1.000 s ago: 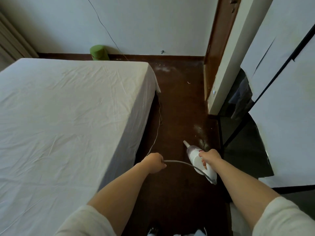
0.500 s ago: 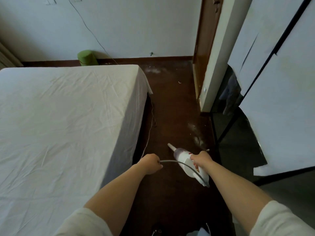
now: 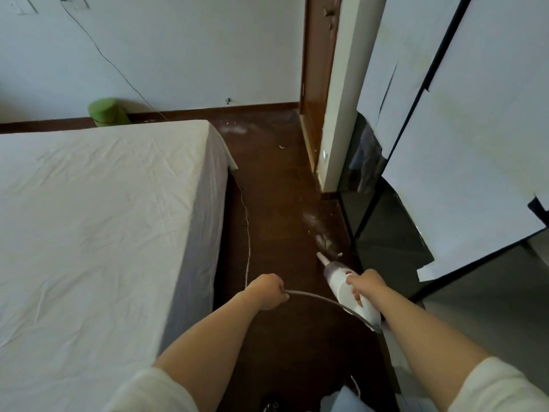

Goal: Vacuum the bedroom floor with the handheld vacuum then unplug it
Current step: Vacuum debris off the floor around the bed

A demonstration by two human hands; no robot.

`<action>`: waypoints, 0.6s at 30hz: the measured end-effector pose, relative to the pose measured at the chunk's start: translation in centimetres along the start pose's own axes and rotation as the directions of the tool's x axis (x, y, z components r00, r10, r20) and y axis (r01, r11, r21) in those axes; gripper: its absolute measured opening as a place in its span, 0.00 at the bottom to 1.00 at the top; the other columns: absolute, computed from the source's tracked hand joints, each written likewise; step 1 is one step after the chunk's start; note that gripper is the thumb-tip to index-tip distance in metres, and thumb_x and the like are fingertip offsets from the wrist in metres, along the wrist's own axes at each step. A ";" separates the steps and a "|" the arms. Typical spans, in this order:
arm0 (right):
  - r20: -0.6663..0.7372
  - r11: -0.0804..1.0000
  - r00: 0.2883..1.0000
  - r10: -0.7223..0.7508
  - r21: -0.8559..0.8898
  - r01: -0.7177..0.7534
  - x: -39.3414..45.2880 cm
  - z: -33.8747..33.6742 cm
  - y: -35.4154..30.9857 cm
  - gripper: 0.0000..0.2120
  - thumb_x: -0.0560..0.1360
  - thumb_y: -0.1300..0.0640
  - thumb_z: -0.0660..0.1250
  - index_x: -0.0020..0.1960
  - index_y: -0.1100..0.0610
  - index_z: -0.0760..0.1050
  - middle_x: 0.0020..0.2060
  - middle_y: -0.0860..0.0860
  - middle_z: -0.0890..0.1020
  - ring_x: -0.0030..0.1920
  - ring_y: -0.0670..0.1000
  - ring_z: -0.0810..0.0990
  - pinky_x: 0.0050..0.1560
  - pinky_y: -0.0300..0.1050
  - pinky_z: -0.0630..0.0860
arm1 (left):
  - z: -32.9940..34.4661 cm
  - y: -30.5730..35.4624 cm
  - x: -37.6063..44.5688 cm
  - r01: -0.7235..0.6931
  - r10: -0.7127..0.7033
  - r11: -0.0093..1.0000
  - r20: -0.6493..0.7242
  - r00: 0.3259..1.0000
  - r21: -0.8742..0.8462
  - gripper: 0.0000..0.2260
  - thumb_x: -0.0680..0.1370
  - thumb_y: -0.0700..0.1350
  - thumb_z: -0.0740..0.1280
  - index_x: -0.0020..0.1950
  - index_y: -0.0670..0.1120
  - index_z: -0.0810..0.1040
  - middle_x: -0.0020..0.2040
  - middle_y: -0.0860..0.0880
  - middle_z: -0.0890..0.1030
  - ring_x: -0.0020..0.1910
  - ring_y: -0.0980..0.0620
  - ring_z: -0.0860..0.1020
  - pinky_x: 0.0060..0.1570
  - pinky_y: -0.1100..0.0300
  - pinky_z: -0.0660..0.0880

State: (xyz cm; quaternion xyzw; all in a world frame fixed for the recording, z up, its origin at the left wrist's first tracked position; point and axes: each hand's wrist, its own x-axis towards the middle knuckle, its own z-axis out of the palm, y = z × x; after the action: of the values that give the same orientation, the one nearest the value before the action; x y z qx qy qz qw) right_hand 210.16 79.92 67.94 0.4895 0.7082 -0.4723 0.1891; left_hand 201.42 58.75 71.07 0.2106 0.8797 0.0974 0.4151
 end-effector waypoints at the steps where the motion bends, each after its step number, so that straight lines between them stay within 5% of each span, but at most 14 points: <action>1: 0.010 1.000 1.000 0.003 0.011 -0.003 -0.2 0.1 0.2 0.08 0.78 0.59 0.62 0.48 0.65 0.73 0.29 0.55 0.73 0.28 0.51 0.71 0.32 0.44 0.70 | 0.2 -0.2 -0.1 -0.004 0.004 1.000 0.001 1.000 0.004 0.13 0.80 0.49 0.62 0.59 0.43 0.76 0.57 0.45 0.78 0.56 0.48 0.77 0.55 0.57 0.74; 8: 0.063 0.998 0.997 -0.033 0.061 0.029 -1.1 1.8 -0.3 0.07 0.77 0.60 0.63 0.41 0.62 0.72 0.29 0.54 0.73 0.25 0.49 0.70 0.23 0.38 0.67 | 0.0 -0.9 0.0 0.024 -0.024 1.000 -0.006 1.000 -0.004 0.12 0.79 0.49 0.63 0.58 0.43 0.77 0.56 0.45 0.78 0.55 0.48 0.78 0.54 0.57 0.74; 18: -0.014 0.995 1.000 0.019 0.095 -0.017 -1.3 -2.0 1.7 0.12 0.77 0.58 0.63 0.36 0.61 0.72 0.21 0.52 0.72 0.26 0.50 0.72 0.35 0.44 0.71 | -0.3 4.1 1.1 -0.037 0.037 0.996 0.008 0.999 0.083 0.14 0.80 0.48 0.62 0.61 0.43 0.76 0.59 0.44 0.78 0.58 0.47 0.76 0.57 0.56 0.73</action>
State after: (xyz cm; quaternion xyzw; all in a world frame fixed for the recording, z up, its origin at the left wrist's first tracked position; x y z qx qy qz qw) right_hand 212.64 81.05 69.01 0.5078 0.6820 -0.5000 0.1645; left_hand 201.75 62.88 71.88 0.2443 0.8776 0.0674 0.4069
